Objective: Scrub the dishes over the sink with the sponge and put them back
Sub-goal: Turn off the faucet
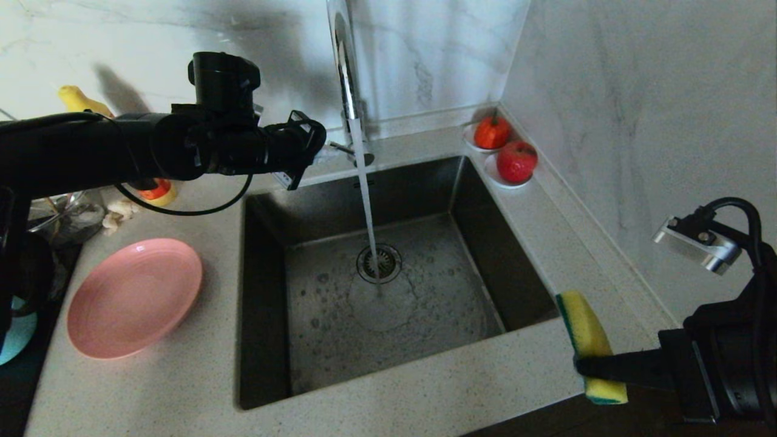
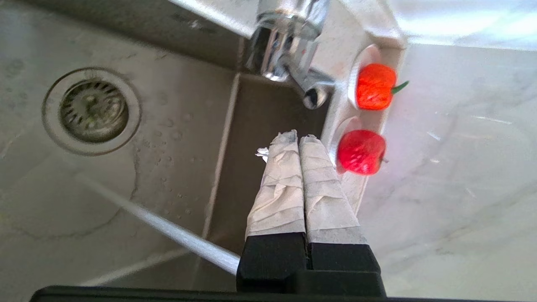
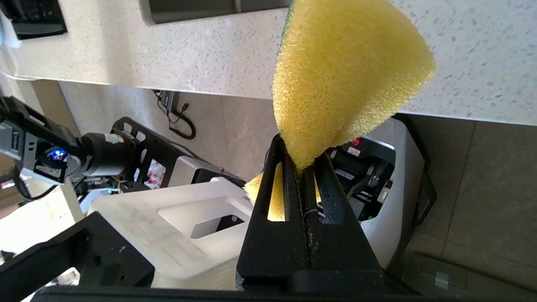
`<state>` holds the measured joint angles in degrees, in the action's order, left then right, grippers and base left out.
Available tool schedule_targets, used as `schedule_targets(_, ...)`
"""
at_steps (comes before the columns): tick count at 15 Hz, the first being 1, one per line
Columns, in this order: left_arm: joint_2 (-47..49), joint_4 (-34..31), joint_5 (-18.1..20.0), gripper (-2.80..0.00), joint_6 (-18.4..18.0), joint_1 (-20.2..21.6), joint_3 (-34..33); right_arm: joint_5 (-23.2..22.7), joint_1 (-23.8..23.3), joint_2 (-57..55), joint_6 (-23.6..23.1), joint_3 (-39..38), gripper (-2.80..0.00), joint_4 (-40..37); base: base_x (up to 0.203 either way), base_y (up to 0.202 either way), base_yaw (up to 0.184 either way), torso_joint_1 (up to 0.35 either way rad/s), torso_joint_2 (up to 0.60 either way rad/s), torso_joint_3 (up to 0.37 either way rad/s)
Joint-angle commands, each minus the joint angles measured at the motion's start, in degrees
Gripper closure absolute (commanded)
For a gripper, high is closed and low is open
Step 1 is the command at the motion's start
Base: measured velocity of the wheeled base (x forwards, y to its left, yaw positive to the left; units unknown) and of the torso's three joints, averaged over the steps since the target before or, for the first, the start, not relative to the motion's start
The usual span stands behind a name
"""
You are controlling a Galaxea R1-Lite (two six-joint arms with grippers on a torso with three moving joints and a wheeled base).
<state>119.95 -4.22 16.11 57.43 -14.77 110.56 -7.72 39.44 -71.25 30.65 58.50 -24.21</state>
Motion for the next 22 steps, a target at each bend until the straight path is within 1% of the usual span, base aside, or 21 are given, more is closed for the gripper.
schedule_targets(1, 1.0, 0.9, 0.0, 0.0, 0.5, 0.0, 0.1, -0.1, 0.0, 0.1, 0.1, -0.4, 0.0, 0.0, 0.0, 0.0, 0.0, 0.0, 0.0, 0.0)
schedule_targets(6, 1.6, 2.7, -0.9, 0.0, 0.5, 0.1, 0.1, -0.1, 0.0, 0.1, -0.1, -0.3, 0.0, -0.1, 0.0, 0.0, 0.0, 0.0, 0.0, 0.0)
schedule_targets(8, 2.0, 4.8, -1.0, 0.0, 0.5, 0.0, 0.1, -0.1, 0.0, 0.1, -0.1, -0.3, 0.0, -0.1, 0.0, 0.0, 0.0, 0.0, 0.0, 0.0)
schedule_targets(11, 2.5, 7.0, -2.4, 0.0, 0.5, 0.1, 0.1, -0.1, 0.0, 0.1, -0.1, -0.2, 0.0, -0.1, 0.0, 0.0, 0.0, 0.0, 0.0, 0.0)
schedule_targets(13, 2.5, 7.5, -2.6, 0.0, 0.3, 0.1, 0.1, -0.1, 0.0, 0.2, -0.1, -0.1, 0.0, -0.1, 0.0, 0.0, 0.0, 0.0, 0.0, 0.0)
schedule_targets(15, 2.6, 8.5, -3.9, 0.0, 0.0, 0.0, 0.1, -0.1, 0.0, 0.2, -0.1, -0.3, 0.0, -0.1, 0.0, 0.0, 0.0, 0.0, 0.0, 0.0)
schedule_targets(17, 2.9, 9.5, -4.1, 0.0, -0.2, 0.1, 0.1, -0.1, 0.0, 0.1, -0.1, -0.4, 0.0, -0.1, 0.0, 0.0, 0.0, 0.0, 0.0, 0.0)
schedule_targets(18, 3.2, 10.1, -4.2, 0.0, -1.0, 0.1, 0.1, -0.1, 0.0, -0.1, -0.1, -0.4, 0.0, -0.1, 0.0, 0.0, 0.0, 0.0, 0.0, 0.0)
schedule_targets(22, 3.3, 11.0, -4.9, 0.0, -2.1, 0.1, 0.1, -0.1, 0.0, -0.1, 0.0, -0.6, 0.0, -0.1, 0.0, 0.0, 0.0, 0.0, 0.0, 0.0)
